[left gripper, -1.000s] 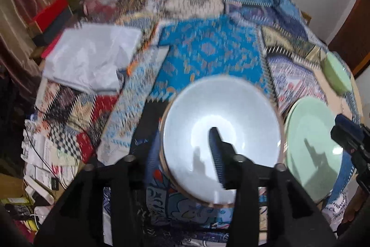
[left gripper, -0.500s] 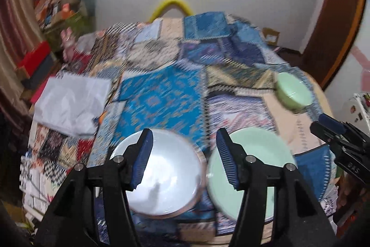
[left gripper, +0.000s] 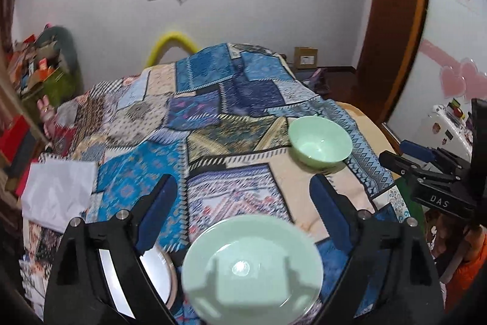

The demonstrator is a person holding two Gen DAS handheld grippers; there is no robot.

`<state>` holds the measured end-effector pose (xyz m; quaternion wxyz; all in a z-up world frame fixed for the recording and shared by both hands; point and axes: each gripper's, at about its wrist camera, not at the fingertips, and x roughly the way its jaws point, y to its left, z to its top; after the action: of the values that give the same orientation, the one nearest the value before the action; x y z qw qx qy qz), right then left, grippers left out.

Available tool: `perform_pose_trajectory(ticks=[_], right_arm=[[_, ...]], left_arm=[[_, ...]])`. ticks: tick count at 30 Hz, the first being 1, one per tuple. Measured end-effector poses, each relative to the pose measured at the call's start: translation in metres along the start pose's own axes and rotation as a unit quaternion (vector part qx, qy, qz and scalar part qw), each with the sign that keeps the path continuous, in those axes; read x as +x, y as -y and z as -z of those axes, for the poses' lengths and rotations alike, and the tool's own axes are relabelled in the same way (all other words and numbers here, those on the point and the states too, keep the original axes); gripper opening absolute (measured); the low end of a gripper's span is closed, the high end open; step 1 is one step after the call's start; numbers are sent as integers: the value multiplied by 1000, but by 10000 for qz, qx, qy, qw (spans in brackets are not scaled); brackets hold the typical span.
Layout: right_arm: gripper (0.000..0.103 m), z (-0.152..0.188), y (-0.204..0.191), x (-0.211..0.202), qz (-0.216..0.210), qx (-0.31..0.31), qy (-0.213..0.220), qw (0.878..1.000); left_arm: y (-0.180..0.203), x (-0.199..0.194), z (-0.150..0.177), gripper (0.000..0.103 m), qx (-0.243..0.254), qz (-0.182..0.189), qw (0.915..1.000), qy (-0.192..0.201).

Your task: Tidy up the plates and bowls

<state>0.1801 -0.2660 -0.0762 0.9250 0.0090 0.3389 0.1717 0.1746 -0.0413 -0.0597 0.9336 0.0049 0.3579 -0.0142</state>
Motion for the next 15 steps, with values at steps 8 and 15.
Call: perform_pose_trajectory(ticks=[8, 15], right_arm=[[66, -7, 37, 29, 277, 106, -108, 9995], [62, -6, 67, 78, 320, 298, -424, 9981]], left_arm=[[29, 54, -12, 91, 48, 240, 9992, -305], [35, 108, -19, 90, -54, 305, 9977, -611]])
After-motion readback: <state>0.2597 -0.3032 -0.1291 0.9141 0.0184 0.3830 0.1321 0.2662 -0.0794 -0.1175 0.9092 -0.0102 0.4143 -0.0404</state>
